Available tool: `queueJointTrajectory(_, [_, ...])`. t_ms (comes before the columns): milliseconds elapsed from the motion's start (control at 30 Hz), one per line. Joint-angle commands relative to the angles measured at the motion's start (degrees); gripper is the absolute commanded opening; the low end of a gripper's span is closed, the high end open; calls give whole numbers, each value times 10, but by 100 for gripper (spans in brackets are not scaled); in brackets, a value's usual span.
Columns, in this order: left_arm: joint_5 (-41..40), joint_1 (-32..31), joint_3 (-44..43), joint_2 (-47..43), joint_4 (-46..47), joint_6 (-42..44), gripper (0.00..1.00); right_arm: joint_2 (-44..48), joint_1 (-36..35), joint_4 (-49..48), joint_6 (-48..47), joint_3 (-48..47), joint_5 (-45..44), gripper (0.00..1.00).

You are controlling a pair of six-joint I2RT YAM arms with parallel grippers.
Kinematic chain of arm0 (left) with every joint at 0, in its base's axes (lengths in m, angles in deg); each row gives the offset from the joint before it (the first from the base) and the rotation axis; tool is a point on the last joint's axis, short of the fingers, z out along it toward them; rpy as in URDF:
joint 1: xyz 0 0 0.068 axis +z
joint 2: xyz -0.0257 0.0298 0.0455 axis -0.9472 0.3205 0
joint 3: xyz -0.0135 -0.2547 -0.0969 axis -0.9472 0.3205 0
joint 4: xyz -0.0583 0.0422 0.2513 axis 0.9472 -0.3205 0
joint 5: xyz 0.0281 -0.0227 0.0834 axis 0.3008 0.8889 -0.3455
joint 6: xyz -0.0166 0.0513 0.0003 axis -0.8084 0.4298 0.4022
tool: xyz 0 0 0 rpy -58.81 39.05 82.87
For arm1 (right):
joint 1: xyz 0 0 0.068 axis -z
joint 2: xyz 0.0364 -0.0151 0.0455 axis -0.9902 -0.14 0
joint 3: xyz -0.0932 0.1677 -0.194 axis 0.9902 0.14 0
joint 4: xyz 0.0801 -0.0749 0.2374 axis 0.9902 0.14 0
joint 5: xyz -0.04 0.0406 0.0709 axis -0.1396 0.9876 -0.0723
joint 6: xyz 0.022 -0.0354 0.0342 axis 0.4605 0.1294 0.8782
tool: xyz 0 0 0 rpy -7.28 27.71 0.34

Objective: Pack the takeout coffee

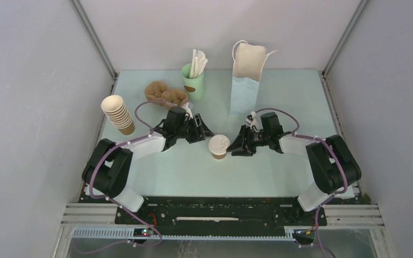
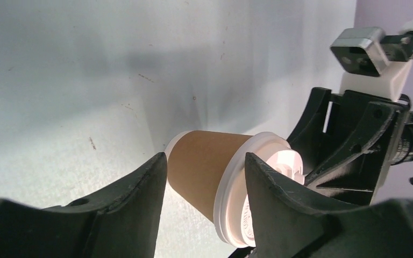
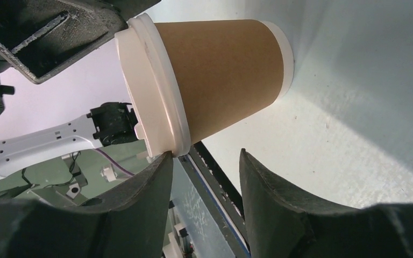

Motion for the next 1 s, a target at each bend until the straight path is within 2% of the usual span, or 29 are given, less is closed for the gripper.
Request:
queueJointTrajectory(0, [-11,-5,-47,-6,-110,54,62,32,-2,27,-25,-24,-64,58])
queueJointTrajectory(233, [-20,14,-83,-34,-166,83,77,99,6,107,-65,-46,-66,72])
queueJointTrajectory(367, [-29,16,-93,-68,-198,102,85,146,1,202,-146,-71,-121,82])
queueJointTrajectory(500, [-21,16,-98,-98,-216,108,88,167,0,244,-190,-75,-157,90])
queueJointTrajectory(667, [-37,16,-91,-148,-247,123,89,188,-70,319,-247,-113,-337,99])
queueJointTrajectory(967, [-96,16,-75,-269,-301,137,92,144,-204,357,-281,-180,-547,100])
